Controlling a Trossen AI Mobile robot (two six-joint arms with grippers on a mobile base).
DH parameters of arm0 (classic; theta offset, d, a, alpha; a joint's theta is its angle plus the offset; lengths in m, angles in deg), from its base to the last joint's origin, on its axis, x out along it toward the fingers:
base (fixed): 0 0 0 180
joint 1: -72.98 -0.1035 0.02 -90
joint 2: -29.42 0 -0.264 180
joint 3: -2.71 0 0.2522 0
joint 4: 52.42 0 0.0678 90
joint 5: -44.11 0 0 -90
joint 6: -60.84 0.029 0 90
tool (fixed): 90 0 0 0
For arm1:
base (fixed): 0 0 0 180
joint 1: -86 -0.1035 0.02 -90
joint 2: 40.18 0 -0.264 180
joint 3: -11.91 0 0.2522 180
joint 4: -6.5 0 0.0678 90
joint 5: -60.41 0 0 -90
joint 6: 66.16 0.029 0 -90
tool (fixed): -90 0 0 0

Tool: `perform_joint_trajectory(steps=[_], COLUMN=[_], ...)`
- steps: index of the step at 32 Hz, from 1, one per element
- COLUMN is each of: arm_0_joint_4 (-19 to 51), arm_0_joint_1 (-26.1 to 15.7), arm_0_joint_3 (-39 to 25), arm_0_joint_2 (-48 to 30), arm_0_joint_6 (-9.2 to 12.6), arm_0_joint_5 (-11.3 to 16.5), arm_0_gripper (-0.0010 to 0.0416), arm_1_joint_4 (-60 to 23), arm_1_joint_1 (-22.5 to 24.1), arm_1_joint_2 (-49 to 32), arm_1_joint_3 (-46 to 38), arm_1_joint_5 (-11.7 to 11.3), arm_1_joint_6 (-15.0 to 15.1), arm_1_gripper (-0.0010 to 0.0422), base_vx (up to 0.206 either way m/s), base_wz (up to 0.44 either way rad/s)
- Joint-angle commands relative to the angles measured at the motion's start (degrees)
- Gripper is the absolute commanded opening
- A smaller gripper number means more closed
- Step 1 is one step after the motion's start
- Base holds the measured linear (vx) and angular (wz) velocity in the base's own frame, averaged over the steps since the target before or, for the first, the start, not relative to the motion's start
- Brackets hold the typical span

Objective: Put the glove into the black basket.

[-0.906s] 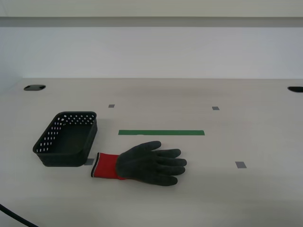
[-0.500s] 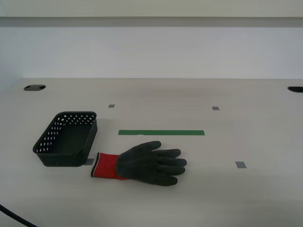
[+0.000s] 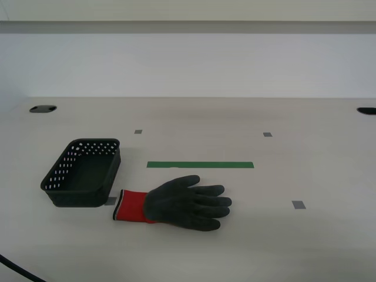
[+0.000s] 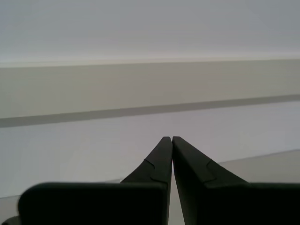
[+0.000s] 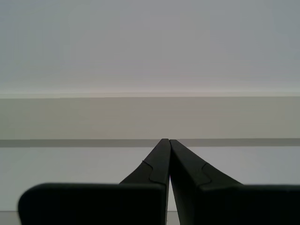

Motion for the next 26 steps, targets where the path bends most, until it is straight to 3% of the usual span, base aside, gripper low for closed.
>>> perform_joint_trajectory(steps=[1,3,8,11,20,23,26], arm_0_joint_4=[-0.2,-0.1,-0.2,-0.1,-0.2,-0.1,-0.2], arm_0_joint_1=[0.0,0.0,0.0,0.0,0.0,0.0,0.0], arm_0_joint_3=[-0.1,-0.1,-0.1,-0.1,-0.1,-0.1,-0.1], arm_0_joint_2=[0.0,0.0,0.0,0.0,0.0,0.0,0.0], arm_0_joint_6=[0.0,0.0,0.0,0.0,0.0,0.0,0.0], arm_0_joint_5=[0.0,0.0,0.0,0.0,0.0,0.0,0.0], arm_0_gripper=[0.0001,0.0001,0.0001,0.0001,0.0001,0.0001,0.0001], arm_1_joint_4=[-2.7,-5.8,-19.8,-26.4,-41.3,-46.2,-50.9], arm_1_joint_1=[0.8,1.6,4.6,6.5,13.1,16.7,19.1], arm_1_joint_2=[0.0,0.0,0.0,0.0,-0.8,-2.7,-5.8], arm_1_joint_3=[-0.7,-1.6,-6.1,-8.5,-15.0,-17.7,-20.6], arm_1_joint_5=[4.8,6.3,6.4,6.4,6.2,3.8,3.5], arm_1_joint_6=[1.3,2.2,9.5,11.0,10.8,8.9,5.8], arm_1_gripper=[-0.0001,-0.0001,-0.0001,-0.0001,-0.0001,-0.0001,-0.0001], base_vx=[0.0,0.0,0.0,0.0,0.0,0.0,0.0], base_wz=[0.0,0.0,0.0,0.0,0.0,0.0,0.0])
